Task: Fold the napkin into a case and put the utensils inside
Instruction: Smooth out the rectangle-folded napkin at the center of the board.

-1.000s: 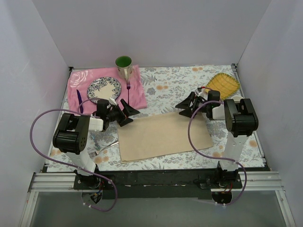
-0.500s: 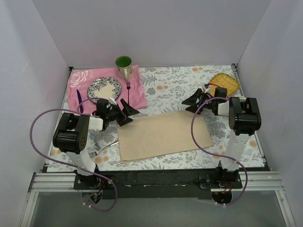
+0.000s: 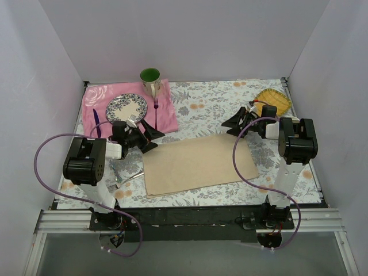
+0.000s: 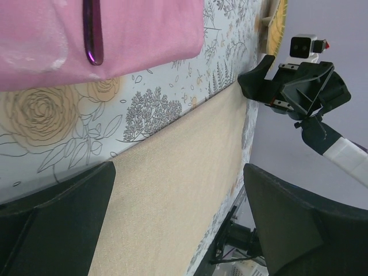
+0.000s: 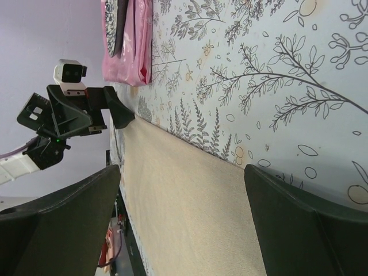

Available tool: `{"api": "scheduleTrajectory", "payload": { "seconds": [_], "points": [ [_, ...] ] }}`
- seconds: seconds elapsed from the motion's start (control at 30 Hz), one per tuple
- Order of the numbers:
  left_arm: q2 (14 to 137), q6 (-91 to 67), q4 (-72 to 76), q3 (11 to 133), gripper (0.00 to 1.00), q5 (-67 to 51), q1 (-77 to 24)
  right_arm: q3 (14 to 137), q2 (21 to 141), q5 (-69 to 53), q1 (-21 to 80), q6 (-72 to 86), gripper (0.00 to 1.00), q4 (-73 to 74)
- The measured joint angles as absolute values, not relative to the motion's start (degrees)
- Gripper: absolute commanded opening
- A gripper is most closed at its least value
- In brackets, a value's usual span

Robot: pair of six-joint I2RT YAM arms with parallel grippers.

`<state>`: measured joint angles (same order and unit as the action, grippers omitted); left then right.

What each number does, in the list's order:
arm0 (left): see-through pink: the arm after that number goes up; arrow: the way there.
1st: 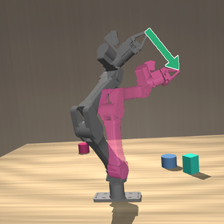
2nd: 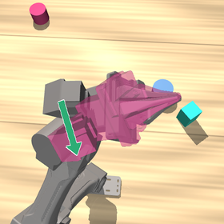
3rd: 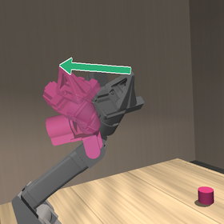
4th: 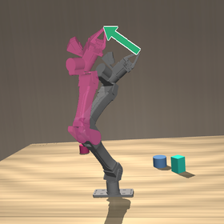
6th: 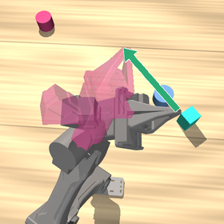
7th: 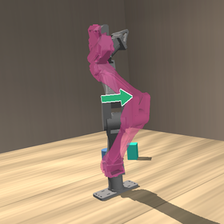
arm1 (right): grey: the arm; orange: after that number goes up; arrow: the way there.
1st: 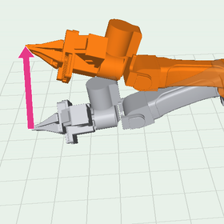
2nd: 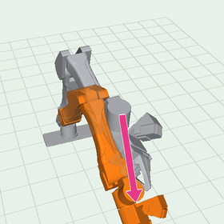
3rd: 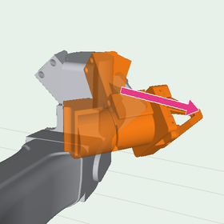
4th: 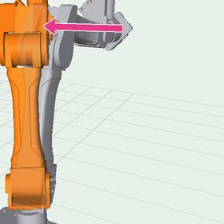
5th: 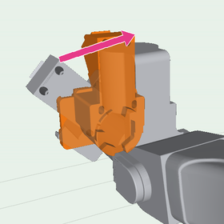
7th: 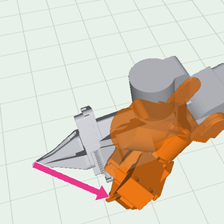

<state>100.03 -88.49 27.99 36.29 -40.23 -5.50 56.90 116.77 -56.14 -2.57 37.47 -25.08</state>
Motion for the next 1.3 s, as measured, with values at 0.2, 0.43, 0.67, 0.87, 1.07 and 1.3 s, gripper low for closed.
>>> {"api": "scheduleTrajectory", "payload": {
  "seconds": [0.2,0.43,0.67,0.87,1.07,1.3],
  "points": [
    [100.0,-90.5,31.4,34.1,0.98,-42.2,-2.0,57.8,116.8,-56.1,-2.6,36.2,0.99,-23.1],
    [100.0,-90.9,32.6,32.9,0.97,-44.4,1.3,59.0,116.8,-54.8,-2.6,34.3,0.99,-21.4],
    [99.5,-88.0,30.9,34.0,0.98,-47.0,1.3,61.0,116.3,-53.2,-1.3,32.3,0.99,-18.9],
    [94.5,-88.0,29.0,36.4,0.98,-47.0,-3.8,60.9,109.5,-51.3,6.0,34.3,0.99,-16.6],
    [94.9,-92.0,32.1,36.1,0.97,-43.5,-9.4,59.4,104.6,-49.2,16.3,40.6,0.99,-22.9],
    [98.5,-95.0,33.5,34.4,0.97,-38.5,-9.4,58.3,112.4,-45.6,23.6,49.3,0.99,-28.9]
  ]
}}
